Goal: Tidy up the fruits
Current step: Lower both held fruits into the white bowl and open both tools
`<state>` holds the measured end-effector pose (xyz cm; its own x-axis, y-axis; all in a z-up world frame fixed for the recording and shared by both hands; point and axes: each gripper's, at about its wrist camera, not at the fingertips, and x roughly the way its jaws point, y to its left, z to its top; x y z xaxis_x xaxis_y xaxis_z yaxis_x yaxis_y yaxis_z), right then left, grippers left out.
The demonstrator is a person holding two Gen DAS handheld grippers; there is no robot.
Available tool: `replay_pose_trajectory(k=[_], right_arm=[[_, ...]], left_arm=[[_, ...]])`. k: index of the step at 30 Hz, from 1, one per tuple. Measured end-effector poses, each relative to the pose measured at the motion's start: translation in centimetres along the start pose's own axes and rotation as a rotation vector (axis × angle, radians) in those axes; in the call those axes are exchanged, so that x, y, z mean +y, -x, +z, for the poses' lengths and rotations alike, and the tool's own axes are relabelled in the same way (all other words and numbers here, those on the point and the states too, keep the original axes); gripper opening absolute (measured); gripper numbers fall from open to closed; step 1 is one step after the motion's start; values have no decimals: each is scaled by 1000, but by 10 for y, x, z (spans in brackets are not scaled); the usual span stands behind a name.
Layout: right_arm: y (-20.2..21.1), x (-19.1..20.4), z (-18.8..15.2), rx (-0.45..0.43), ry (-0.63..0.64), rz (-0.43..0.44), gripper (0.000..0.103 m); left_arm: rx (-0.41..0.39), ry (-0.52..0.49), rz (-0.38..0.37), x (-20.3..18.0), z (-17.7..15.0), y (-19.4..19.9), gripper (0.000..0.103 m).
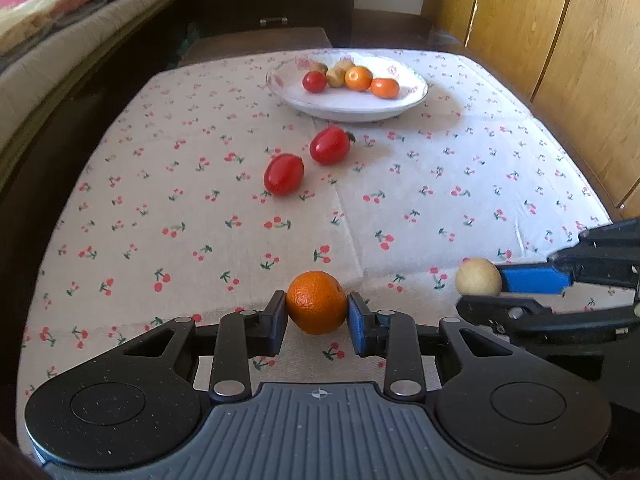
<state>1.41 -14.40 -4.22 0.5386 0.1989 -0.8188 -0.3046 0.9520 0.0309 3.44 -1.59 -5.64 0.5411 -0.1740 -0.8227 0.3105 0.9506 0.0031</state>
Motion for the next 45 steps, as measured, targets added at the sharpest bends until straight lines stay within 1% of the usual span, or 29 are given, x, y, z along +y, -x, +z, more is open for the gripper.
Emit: replay_pose_trajectory(k=[3,7,12,15,22,30,35,45], right_arm=[[8,-3,10,-33,-14,-4,26],[17,-15,27,-85,-55,-8,26],[13,-27,47,-114,-86,-23,26],[6,-39,59,-119,-117,-27,26],[-7,-54,81,-127,-137,-43,26],[-20,-67,103,-138,-136,-61,26],[-28,-75,116,-142,-132,-70,27],[-55,-103,133,-130,-148,-77,27]], left_arm=[[-17,0,7,-3,4,9,40],[-56,12,13,-4,20,19,40],[-97,4,-11,-9,45,17,40],[-109,9,-19,-8,60,10,40],[-118,34,-34,-2,85,-9,39],[-131,46,-40,2,111,-24,39],[-138,36,-23,0,124,-32,39],[-123,17,-23,-5,151,-61,38]])
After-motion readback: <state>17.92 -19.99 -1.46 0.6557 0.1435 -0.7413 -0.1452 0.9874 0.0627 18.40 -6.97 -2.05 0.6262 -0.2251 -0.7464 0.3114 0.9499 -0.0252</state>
